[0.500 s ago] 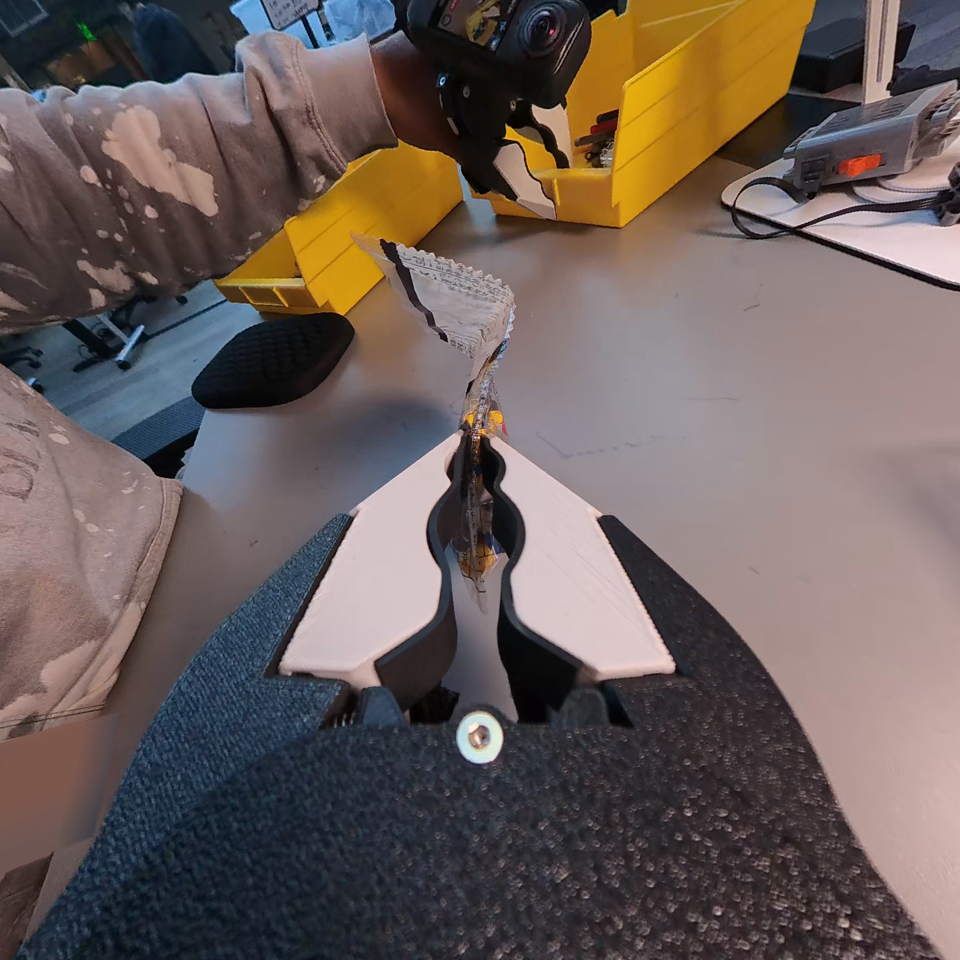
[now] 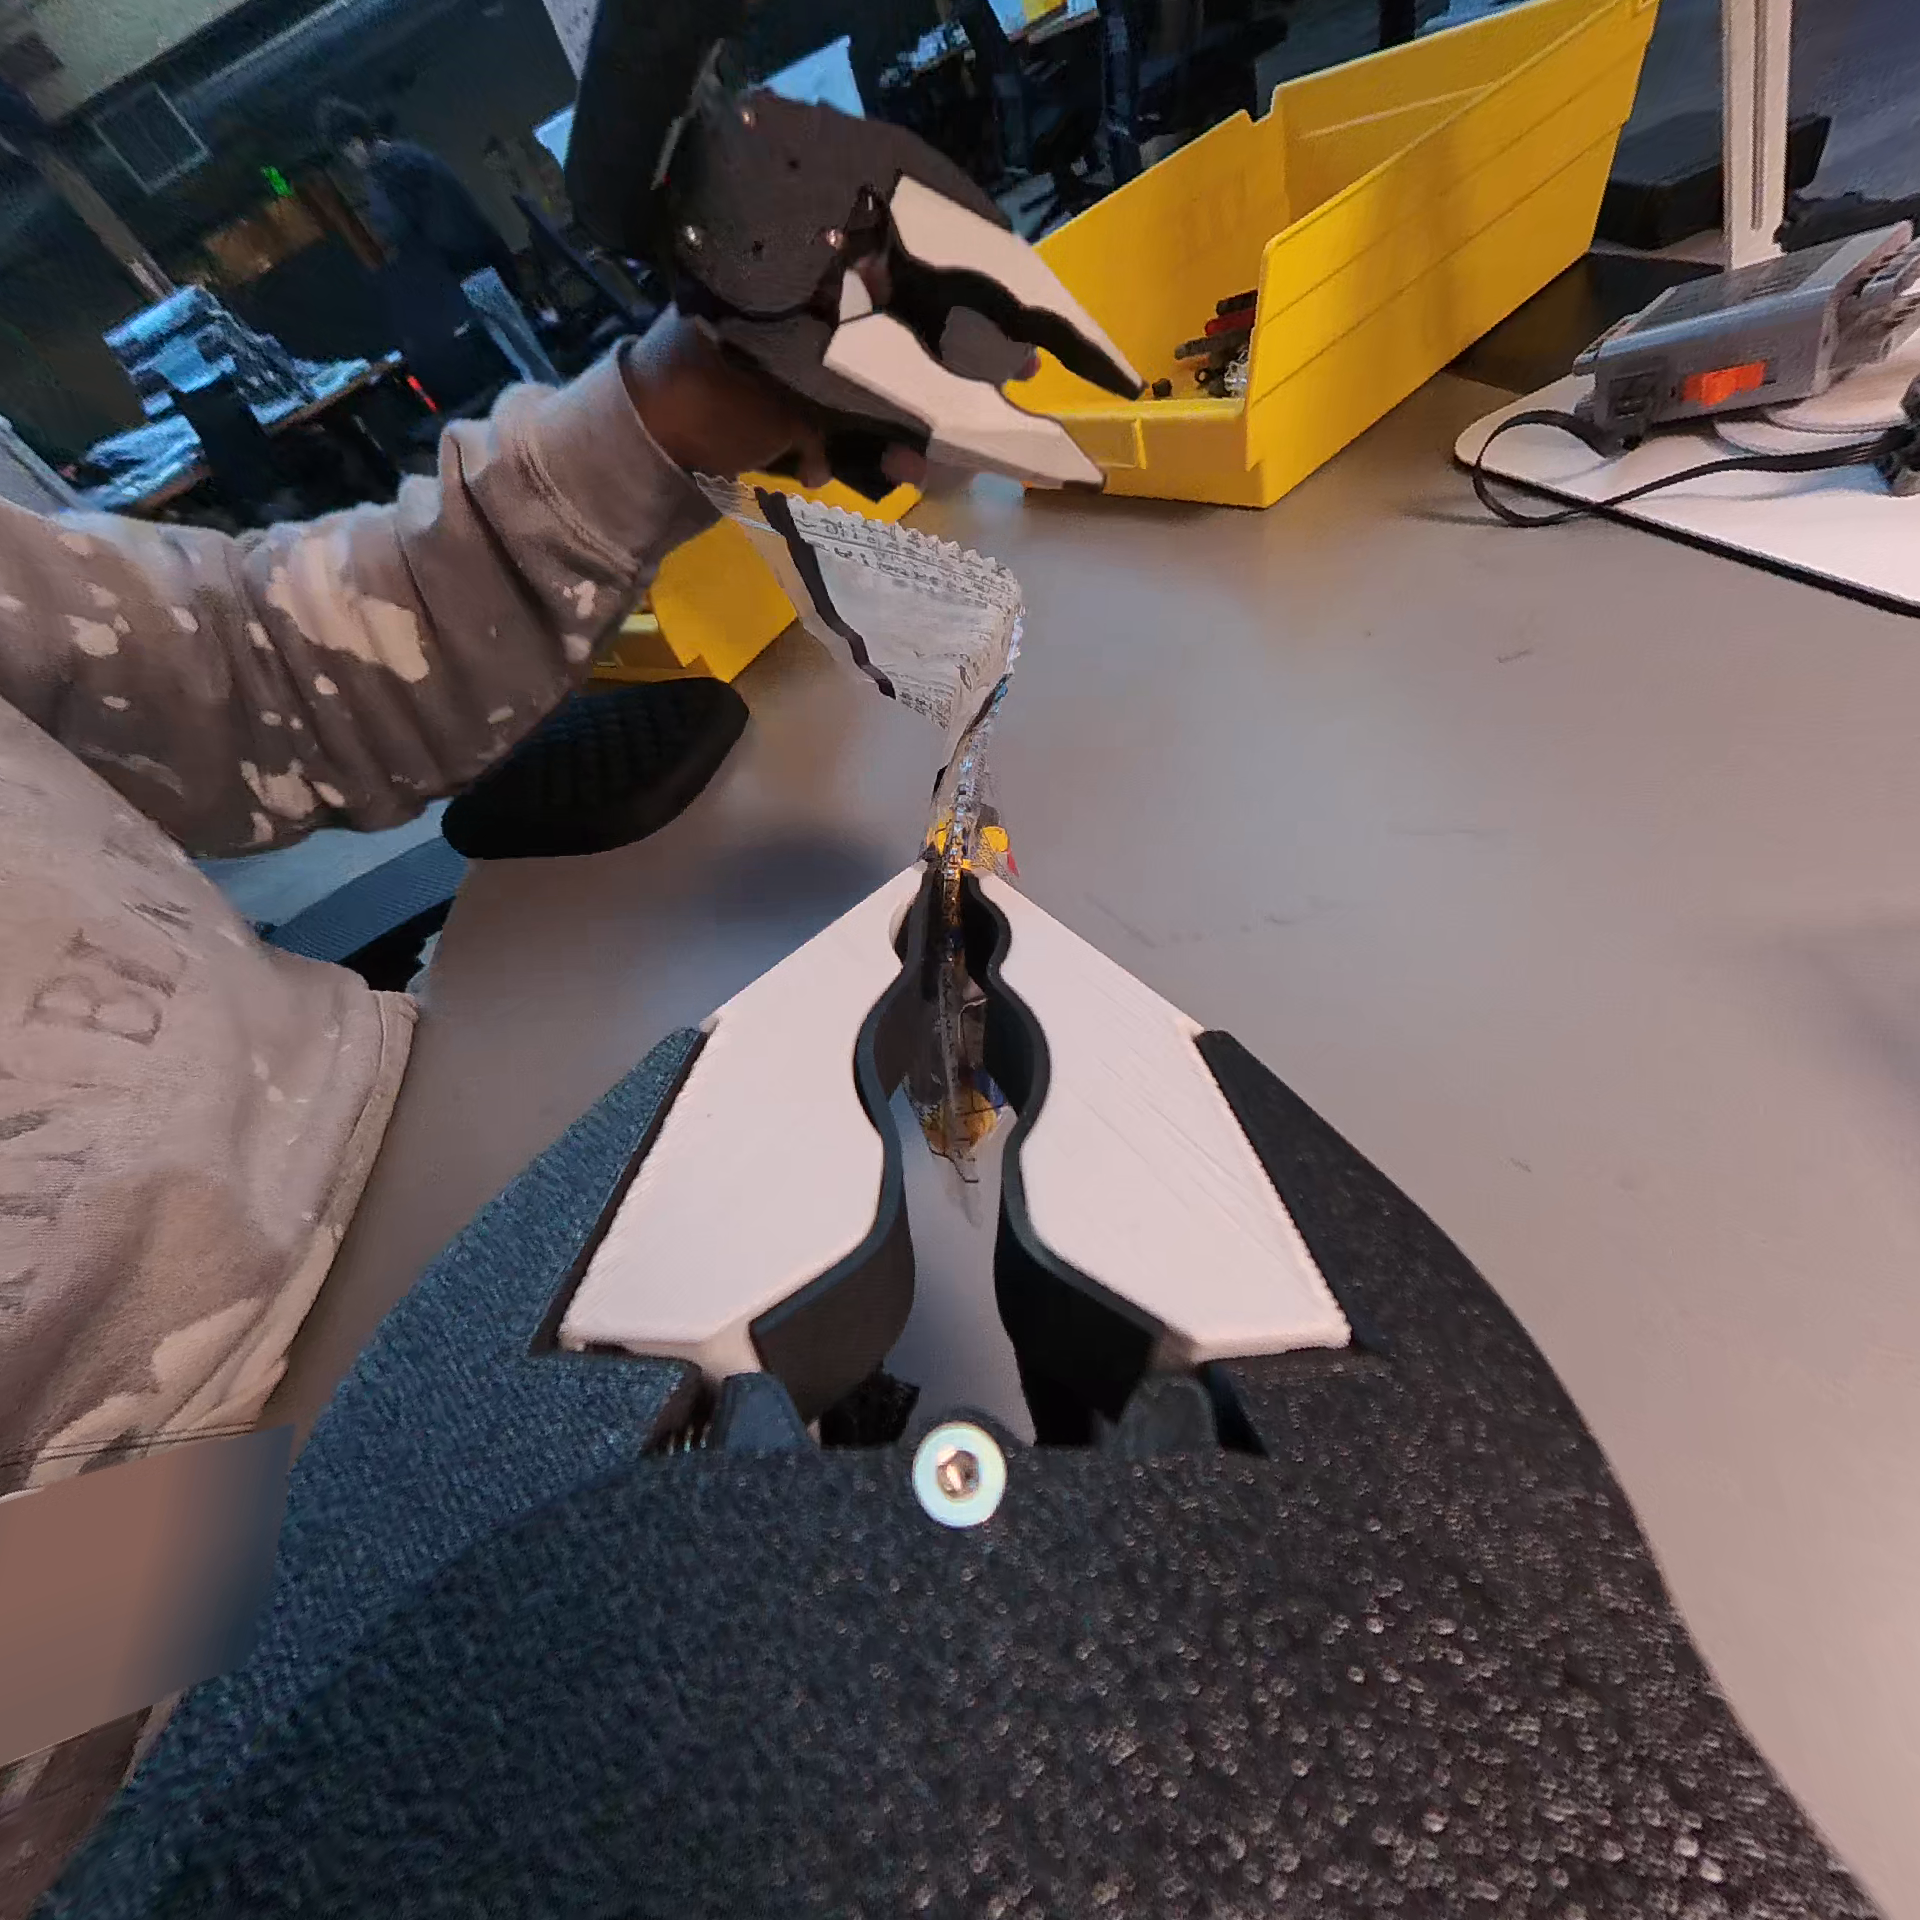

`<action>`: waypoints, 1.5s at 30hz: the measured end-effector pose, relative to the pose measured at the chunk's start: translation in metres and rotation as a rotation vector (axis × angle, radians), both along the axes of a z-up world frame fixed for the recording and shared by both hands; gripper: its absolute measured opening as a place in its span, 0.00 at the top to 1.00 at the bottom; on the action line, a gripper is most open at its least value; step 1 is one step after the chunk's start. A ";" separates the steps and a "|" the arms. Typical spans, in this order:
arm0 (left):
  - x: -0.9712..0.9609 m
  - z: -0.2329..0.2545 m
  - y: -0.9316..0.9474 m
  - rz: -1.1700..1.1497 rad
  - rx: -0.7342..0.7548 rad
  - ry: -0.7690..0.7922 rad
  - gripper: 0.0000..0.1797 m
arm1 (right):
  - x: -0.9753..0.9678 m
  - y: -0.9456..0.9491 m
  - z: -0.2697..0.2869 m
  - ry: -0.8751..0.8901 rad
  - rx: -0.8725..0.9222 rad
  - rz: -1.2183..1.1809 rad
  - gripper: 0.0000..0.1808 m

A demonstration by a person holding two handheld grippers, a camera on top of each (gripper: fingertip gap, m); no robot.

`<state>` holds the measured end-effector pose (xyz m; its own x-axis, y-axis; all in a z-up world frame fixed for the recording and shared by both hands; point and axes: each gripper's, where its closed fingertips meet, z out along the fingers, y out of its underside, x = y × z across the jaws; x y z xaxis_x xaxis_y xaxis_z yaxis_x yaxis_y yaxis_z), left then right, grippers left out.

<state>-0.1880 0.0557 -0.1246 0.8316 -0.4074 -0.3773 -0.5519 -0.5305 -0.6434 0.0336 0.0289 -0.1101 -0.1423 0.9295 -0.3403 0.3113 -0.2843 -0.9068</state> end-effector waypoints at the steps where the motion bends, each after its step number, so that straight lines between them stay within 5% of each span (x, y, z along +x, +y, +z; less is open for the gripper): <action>1: 0.029 0.005 -0.003 -0.053 0.052 -0.177 0.79 | 0.000 -0.001 0.002 0.012 0.002 0.006 0.99; 5: 0.083 0.039 -0.010 -0.138 0.199 -0.830 0.72 | 0.001 -0.006 0.026 0.159 -0.012 0.034 0.99; 9: 0.094 0.060 -0.012 -0.233 0.307 -1.067 0.61 | 0.007 -0.005 0.053 0.331 -0.064 0.042 0.99; 13: 0.104 0.058 -0.017 -0.301 0.373 -1.049 0.56 | 0.009 0.004 0.057 0.390 -0.088 0.001 0.99; 20: 0.109 0.070 -0.025 -0.366 0.541 -0.897 0.88 | 0.009 0.012 0.061 0.445 -0.110 -0.036 1.00; 24: 0.117 0.067 -0.025 -0.395 0.528 -0.880 0.88 | 0.007 0.020 0.061 0.449 -0.111 -0.099 1.00; 32: 0.145 0.077 -0.047 -0.577 0.350 -1.135 0.64 | 0.005 0.031 0.064 0.477 -0.277 -0.161 1.00; 40: 0.161 0.054 -0.039 -0.569 0.299 -0.923 0.83 | -0.020 0.003 0.040 0.315 -0.257 -0.066 1.00; 45: 0.151 0.047 -0.039 -0.534 0.328 -0.778 0.91 | -0.024 -0.003 0.013 0.108 0.022 -0.080 1.00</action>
